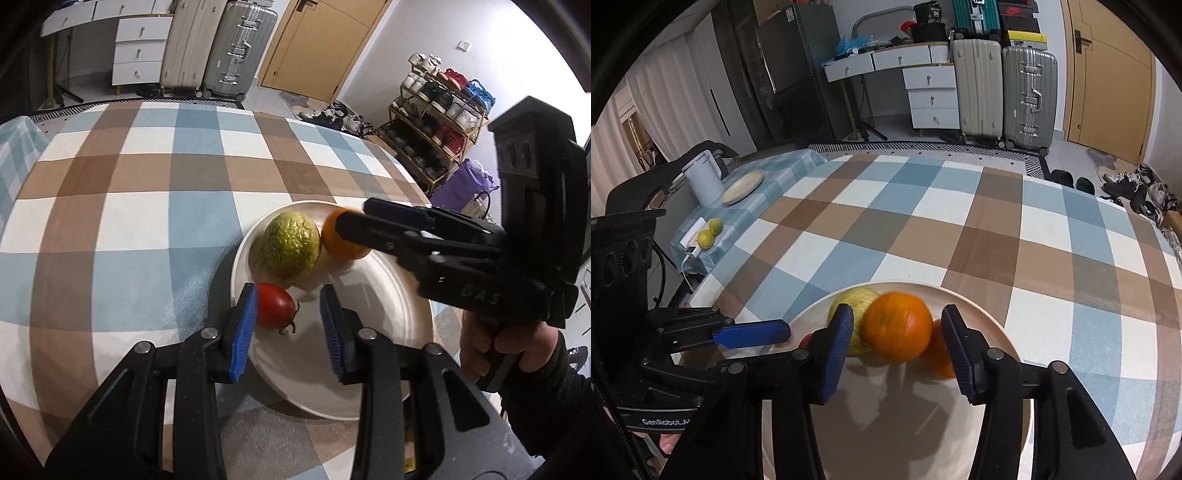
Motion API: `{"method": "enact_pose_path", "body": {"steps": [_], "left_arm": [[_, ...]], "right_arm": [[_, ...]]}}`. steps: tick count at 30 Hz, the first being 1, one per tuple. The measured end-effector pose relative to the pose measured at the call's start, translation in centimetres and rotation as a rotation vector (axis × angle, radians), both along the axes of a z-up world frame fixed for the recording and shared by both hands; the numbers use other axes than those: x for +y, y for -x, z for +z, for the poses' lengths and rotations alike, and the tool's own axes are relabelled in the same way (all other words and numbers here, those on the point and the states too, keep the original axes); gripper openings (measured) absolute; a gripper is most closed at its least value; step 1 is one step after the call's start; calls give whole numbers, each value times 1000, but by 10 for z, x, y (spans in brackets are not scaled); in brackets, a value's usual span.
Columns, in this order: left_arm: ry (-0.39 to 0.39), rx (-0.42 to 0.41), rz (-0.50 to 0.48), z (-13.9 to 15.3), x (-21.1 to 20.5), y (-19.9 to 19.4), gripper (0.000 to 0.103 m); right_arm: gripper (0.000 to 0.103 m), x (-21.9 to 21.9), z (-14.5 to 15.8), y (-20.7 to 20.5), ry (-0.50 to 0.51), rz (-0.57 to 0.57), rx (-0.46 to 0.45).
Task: Organize fruits
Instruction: 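Carry the tomato and tangerine onto the white plate and open both tools, then withdraw the left tool while the right tool moves to a brown kiwi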
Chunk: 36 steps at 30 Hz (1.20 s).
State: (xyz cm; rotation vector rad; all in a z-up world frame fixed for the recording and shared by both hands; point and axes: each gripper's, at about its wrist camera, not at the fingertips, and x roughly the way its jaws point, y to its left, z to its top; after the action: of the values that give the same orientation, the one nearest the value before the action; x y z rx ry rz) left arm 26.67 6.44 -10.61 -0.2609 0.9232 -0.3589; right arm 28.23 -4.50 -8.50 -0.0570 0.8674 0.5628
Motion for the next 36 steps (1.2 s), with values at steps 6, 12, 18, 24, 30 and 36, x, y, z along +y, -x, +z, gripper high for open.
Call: {"method": "enact_pose_path", "body": {"steps": [6, 12, 18, 24, 30, 36], "left_arm": [[-15, -48, 47, 22, 1, 25, 75], [-52, -81, 125, 39, -2, 69, 83], [-63, -102, 181, 48, -13, 120, 87], [-68, -148, 241, 53, -18, 167, 102], [-111, -161, 254, 54, -24, 202, 102], [-147, -139, 272, 46, -26, 222, 102]], "right_arm": [[71, -14, 21, 20, -79, -26, -61], [95, -34, 43, 66, -167, -64, -137], [101, -52, 53, 118, -201, -94, -191], [103, -64, 56, 166, -226, -101, -224], [103, -65, 50, 206, -212, -88, -228], [103, -64, 41, 234, -198, -108, -211]]}}
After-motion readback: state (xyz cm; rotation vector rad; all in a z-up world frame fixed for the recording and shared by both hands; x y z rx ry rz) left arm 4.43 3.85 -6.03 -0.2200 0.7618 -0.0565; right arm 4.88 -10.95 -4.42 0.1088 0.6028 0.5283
